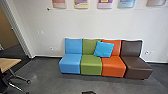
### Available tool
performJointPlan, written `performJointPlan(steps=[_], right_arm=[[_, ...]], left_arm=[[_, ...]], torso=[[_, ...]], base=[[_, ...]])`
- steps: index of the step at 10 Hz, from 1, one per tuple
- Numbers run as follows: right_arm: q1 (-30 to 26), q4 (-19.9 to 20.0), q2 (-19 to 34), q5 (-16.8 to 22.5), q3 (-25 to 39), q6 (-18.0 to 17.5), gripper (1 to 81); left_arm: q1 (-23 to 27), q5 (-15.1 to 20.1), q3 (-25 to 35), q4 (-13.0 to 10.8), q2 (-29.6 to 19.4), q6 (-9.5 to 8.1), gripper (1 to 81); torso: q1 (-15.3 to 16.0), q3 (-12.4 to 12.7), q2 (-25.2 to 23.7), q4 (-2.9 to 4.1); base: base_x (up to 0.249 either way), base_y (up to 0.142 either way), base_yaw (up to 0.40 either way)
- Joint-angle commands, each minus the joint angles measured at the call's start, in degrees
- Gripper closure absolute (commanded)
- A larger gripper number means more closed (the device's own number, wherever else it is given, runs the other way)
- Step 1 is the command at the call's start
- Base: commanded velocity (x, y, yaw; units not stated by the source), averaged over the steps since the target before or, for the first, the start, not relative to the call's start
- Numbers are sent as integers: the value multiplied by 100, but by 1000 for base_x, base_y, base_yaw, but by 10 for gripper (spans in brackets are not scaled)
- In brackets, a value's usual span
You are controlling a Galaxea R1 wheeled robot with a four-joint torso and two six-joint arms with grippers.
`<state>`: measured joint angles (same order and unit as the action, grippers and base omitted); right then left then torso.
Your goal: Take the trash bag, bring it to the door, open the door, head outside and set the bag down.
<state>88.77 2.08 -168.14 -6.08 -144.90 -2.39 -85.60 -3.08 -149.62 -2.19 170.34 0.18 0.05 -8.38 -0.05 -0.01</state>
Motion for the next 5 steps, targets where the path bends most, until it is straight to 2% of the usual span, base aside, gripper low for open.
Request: performJointPlan(steps=[1,5], right_arm=[[-153,29,15,336,33,19,10],[-162,38,15,336,33,2,10]], left_arm=[[162,326,29,8,-17,26,10],[170,326,29,8,-25,26,10]], torso=[[0,0,0,0],[0,0,0,0]], base=[[123,0,0],[123,0,0]])
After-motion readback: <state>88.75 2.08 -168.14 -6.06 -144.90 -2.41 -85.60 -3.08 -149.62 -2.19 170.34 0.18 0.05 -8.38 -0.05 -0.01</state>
